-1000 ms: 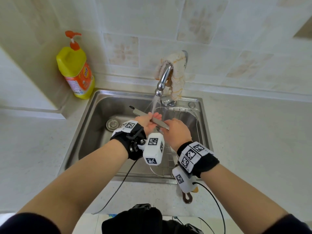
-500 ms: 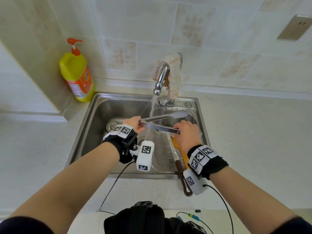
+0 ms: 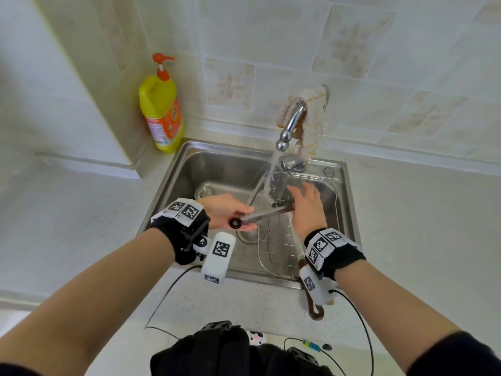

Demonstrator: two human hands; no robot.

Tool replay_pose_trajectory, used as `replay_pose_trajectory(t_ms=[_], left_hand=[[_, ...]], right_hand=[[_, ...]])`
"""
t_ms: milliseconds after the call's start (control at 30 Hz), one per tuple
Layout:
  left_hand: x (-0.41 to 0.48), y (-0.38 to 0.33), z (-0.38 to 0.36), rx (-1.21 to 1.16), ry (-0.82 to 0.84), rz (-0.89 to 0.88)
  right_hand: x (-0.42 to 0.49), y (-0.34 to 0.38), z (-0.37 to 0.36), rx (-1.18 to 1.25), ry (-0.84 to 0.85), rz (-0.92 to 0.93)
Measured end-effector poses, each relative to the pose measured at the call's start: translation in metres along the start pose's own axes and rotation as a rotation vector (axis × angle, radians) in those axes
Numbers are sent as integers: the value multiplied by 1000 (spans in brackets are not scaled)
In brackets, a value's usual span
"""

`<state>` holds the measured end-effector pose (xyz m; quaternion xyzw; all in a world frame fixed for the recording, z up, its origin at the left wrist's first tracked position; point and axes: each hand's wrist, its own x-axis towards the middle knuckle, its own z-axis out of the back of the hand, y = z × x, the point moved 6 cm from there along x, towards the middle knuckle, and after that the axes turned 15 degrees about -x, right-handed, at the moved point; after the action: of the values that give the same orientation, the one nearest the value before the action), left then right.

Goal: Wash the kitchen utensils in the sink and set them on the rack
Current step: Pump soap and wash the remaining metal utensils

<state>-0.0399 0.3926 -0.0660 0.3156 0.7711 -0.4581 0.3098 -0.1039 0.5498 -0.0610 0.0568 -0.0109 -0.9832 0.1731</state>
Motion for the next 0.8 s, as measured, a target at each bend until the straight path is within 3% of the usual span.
replay_pose_trajectory(t_ms=[100,433,533,700,800], left_hand=[[0,-2,-2,83,18,-10],[3,2,-7,68,18,-136],[4,2,-3,39,-61,-191],[3,-2,0,-19,-78,-251],[3,-8,2,77,-196,-316]], right_hand=[[2,8,3,211,38,-59],[7,55,-36,1029,505,-354],[13,53,-38,1084,494,-412],[25,63,-29,1134,525,-342],[31,64,-20,1031,517,-321]])
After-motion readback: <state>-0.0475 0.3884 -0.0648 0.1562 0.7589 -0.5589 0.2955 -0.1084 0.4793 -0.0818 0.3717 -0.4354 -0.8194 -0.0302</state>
